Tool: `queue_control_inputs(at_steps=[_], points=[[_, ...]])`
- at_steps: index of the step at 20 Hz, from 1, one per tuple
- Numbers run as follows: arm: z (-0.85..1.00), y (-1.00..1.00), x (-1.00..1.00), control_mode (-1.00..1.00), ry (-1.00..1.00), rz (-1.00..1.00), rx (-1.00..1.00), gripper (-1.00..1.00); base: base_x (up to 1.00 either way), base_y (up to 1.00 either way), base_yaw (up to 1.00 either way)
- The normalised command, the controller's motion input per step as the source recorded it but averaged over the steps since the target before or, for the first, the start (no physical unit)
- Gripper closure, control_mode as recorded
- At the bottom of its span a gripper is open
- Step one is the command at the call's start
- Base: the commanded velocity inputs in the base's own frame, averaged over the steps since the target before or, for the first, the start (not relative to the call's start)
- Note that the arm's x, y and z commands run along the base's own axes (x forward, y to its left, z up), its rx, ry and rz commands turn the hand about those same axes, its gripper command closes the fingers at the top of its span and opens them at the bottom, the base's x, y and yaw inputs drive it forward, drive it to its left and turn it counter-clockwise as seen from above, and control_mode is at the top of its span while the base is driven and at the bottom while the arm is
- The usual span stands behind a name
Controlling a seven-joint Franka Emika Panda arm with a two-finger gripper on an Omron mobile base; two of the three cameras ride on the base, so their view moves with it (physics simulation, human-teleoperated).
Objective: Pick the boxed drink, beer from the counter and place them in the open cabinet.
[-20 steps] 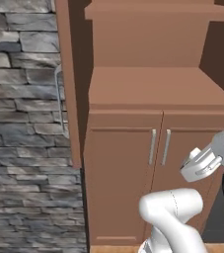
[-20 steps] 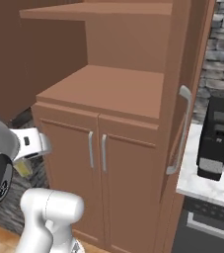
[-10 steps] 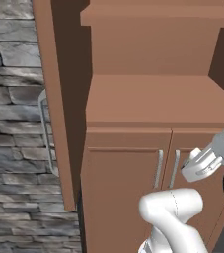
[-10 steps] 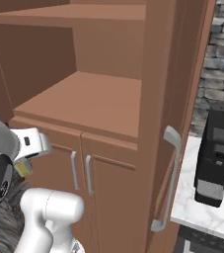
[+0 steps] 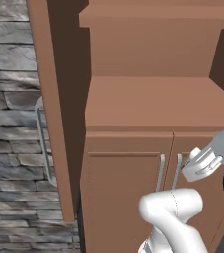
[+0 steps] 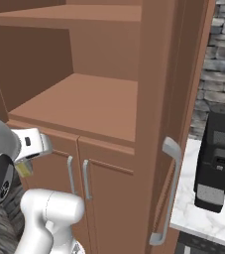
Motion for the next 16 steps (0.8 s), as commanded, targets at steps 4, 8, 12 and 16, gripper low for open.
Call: queue_control_inputs(at_steps=[4, 8, 12, 16], points=[[0.00, 0.00, 0.00, 1.00, 0.00, 0.00, 0.00, 1.00, 0.14, 0.00, 0.00], [0.00, 0.00, 0.00, 1.00, 0.00, 0.00, 0.00, 1.00, 0.00, 0.00, 0.00], [0.00, 0.00, 0.00, 1.00, 0.00, 0.00, 0.00, 1.00, 0.00, 0.00, 0.00], [0.00, 0.00, 0.00, -1.00, -0.01, 0.00, 0.00, 1.00, 0.00, 0.00, 0.00]])
